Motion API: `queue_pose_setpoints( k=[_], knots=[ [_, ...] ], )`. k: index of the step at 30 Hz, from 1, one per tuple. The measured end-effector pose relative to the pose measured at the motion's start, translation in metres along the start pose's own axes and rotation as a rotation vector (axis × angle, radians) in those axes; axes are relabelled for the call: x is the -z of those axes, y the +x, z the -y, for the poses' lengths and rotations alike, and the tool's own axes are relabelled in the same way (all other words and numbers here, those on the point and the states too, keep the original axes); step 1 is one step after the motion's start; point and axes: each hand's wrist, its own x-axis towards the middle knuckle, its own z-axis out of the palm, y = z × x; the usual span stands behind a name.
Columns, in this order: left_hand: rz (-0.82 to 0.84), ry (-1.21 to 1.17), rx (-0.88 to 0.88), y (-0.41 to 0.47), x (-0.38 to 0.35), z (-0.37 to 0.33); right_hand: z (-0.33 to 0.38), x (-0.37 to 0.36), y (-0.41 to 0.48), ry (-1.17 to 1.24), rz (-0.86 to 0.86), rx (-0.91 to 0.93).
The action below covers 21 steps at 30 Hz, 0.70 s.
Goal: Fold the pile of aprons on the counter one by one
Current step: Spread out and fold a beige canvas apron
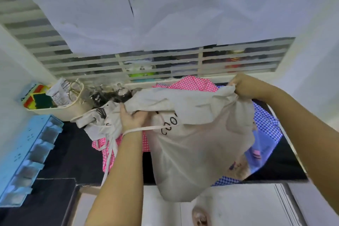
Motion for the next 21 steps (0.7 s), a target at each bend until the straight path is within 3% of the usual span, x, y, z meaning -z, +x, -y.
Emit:
queue_pose_setpoints(
  k=[2,4,7,8,10,12,13,14,16,19,21],
  knots=[
    [0.191,0.009,0.061,0.007,-0.026,-0.004,-0.037,0.002,-0.012,0.018,-0.117,-0.093],
    [0.193,0.05,0.111,0.013,-0.074,-0.014,-0.067,0.008,-0.029,0.07,-0.261,-0.177],
    [0.527,0.12,0.131,-0.003,-0.15,-0.037,-0.076,0.014,-0.04,-0.028,-0.342,-0.206],
    [0.621,0.199,0.114,-0.013,-0.165,-0.04,-0.082,0.014,-0.04,-0.103,-0.225,-0.196],
    [0.725,0.402,0.146,-0.017,-0.182,-0.036,-0.082,0.017,-0.047,-0.234,0.222,-0.151],
    [0.651,0.586,0.17,-0.007,-0.182,-0.022,-0.068,0.02,-0.058,-0.254,0.626,-0.125],
    [0.579,0.696,0.131,0.0,-0.174,-0.015,-0.057,0.021,-0.064,-0.223,0.712,-0.106],
    [0.51,0.821,0.047,0.007,-0.164,-0.009,-0.048,0.025,-0.067,-0.143,0.698,-0.085],
    [0.51,1.024,-0.076,0.013,-0.145,-0.001,-0.034,0.035,-0.065,0.08,0.458,0.008],
    [0.658,1.262,-0.156,0.006,-0.133,-0.008,-0.015,0.043,-0.045,0.285,-0.033,0.095],
    [0.772,1.396,-0.279,-0.007,-0.135,-0.022,-0.005,0.04,-0.028,0.295,-0.156,0.106]
  ],
)
